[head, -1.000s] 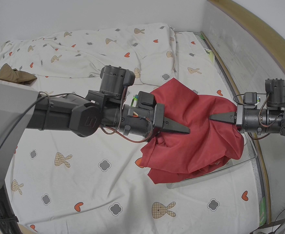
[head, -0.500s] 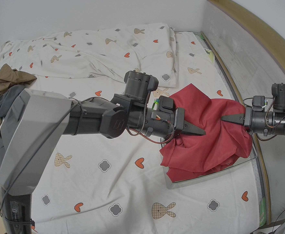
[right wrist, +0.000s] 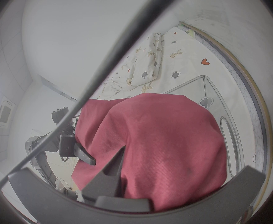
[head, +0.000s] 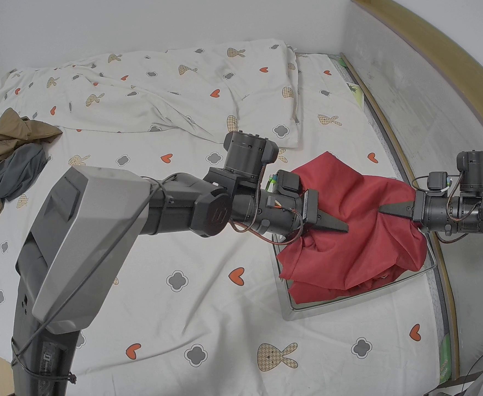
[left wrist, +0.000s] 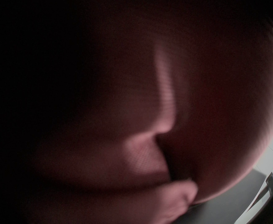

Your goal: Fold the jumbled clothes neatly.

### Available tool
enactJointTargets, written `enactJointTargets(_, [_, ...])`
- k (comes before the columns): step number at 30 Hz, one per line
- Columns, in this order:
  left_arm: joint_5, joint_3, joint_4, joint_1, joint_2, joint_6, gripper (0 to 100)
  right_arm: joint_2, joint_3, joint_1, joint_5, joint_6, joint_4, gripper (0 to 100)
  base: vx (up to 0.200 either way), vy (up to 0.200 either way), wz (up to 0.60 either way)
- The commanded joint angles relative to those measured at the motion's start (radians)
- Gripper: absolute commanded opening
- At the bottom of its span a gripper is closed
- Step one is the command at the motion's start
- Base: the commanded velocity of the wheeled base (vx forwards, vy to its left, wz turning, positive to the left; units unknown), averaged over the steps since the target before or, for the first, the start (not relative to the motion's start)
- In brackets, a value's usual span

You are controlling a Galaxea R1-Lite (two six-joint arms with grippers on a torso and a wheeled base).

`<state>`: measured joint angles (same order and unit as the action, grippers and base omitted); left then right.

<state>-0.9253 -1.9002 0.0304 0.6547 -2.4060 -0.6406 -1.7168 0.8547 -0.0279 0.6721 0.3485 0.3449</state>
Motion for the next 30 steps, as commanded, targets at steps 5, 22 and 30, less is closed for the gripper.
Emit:
enactJointTargets(5, [0.003,-0.014,0.0,-0.003,-0.028,-0.002,0,-0.026,-0.002,-0.004,0.003,-0.002,0.0,0,0.0,0.0,0.0])
enactJointTargets(22, [0.057,-0.013,-0.03,-0.004,0.018,0.004,100,-0.03,-0.005,0.022,0.003,-0.003,0.0,100,0.0,0.0,0.0])
enactJointTargets(30, [0.095,-0.026,-0.101,0.0,0.022,0.013,100,-0.026,-0.029,0.026,0.003,-0.017,0.0,100,0.0,0.0,0.0])
